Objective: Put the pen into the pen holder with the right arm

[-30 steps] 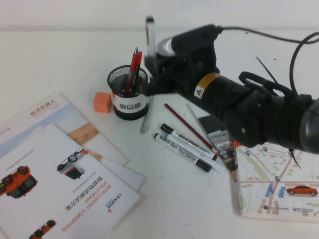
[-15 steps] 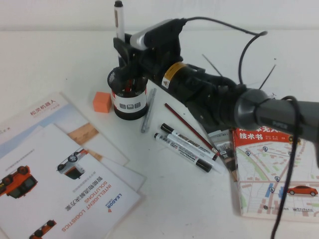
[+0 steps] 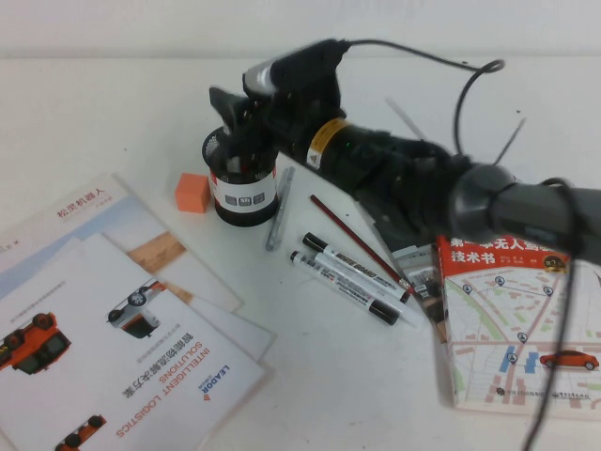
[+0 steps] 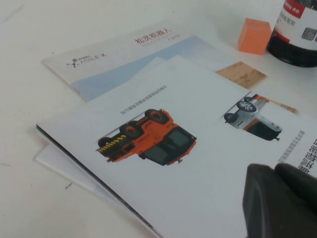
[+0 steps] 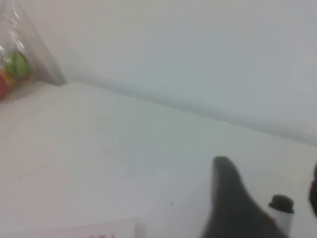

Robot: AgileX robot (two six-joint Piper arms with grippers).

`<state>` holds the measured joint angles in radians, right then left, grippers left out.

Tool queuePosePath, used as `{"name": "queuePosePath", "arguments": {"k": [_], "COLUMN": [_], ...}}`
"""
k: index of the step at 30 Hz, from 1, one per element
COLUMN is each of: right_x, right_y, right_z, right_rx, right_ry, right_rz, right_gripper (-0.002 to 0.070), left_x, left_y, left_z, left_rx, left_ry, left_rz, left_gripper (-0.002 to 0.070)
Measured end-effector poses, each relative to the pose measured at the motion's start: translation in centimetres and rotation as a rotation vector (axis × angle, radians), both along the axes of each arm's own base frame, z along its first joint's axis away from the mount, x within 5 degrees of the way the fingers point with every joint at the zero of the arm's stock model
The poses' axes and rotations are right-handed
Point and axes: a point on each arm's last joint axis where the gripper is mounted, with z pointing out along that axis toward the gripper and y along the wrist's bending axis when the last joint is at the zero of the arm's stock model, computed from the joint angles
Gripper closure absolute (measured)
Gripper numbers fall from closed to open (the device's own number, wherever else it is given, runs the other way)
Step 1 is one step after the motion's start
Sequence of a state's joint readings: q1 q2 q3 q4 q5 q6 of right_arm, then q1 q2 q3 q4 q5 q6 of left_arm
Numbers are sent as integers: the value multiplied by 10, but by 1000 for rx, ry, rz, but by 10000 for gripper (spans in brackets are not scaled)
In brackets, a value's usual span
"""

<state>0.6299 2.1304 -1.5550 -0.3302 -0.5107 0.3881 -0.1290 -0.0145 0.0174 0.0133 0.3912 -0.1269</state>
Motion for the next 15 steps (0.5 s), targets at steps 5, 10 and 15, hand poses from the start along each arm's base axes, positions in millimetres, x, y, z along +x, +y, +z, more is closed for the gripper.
{"name": "queuePosePath", "arguments": {"k": [5,10,15], "right_x": [-41,-103,-161], "right_y": [-25,-68,-116], "right_z": [41,63,71], "right_rx": [51,31,-146], "right_ry": [-39,-65,-60], "right_rz": [43,58,18], "right_gripper": [599,681,693], "left_x": [0,0,0], "left_y": [0,0,0], "left_z": [0,0,0], "left_rx": [0,0,0], "left_ry": [0,0,0], "left_rz": [0,0,0], "left_gripper": [677,678,678]}}
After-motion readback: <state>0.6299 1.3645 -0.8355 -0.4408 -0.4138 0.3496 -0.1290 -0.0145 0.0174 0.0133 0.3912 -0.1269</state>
